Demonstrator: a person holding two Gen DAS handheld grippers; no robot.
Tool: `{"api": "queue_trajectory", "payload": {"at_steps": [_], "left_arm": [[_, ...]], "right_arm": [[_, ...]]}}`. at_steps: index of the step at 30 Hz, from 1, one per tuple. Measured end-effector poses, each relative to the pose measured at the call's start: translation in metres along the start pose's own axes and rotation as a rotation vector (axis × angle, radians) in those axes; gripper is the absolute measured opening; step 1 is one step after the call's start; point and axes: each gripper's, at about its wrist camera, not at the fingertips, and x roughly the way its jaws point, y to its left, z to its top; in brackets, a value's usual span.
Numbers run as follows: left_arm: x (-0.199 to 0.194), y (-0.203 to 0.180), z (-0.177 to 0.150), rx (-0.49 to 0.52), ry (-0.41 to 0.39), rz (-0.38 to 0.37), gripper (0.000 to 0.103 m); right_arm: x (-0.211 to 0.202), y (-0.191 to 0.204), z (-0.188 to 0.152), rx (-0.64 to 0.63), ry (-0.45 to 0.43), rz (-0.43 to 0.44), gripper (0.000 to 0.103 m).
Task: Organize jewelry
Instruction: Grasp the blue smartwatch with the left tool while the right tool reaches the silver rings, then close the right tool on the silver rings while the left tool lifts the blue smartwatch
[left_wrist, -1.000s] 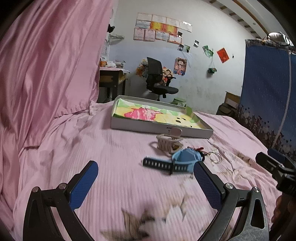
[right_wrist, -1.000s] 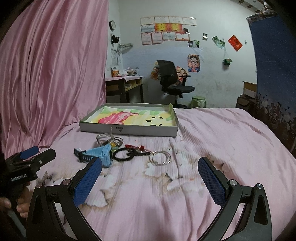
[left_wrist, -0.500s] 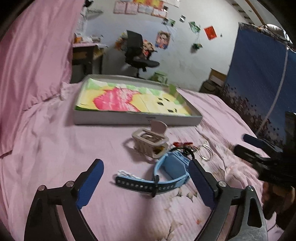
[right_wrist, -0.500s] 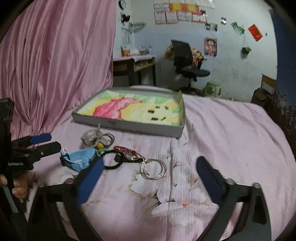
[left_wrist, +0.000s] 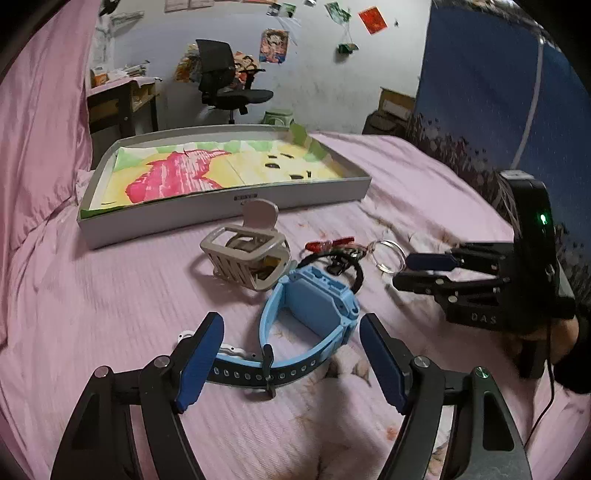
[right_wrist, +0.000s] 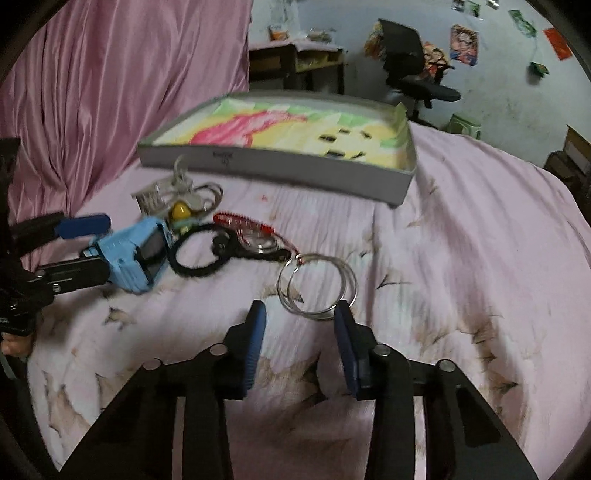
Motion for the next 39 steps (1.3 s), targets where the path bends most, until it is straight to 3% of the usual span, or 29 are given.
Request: {"api": "queue_trajectory", "payload": {"at_steps": [10,17,27,29,31,34,39], "left_arm": [[0.005,-0.006,-0.005,0.088,0.029,0.019,0.059],[0.005,-0.010,-0.007,0.111,0.031,0.026,0.036],[0.001,-0.013,-0.008,0.099,0.012,0.038,0.028],[-0.001,-0.013,-0.008,0.093,0.006,0.043,0.026],[-0.003,-0.014,-0.010,0.086,0.002,0.041,0.025],[-0.009,-0.014,-0.012,0.070,-0.014,0.035,0.022],[-0.019,-0.015,-0.015,0.057,-0.036,0.034,0.021]], "right_arm": [[0.014,0.015,0.010,-0.069,0.019,-0.030,0.030],[0.013,0.017,0.011,-0.085,0.015,-0.038,0.031],[0.023,0.014,0.017,-0.080,0.040,-0.027,0.030],[0.023,0.013,0.016,-0.074,0.043,-0.022,0.022],[0.023,0.013,0.015,-0.068,0.051,-0.019,0.008],[0.022,0.015,0.012,-0.060,0.044,-0.012,0.003],[0.002,0.024,0.000,-0.055,-0.014,0.033,0.002]]}}
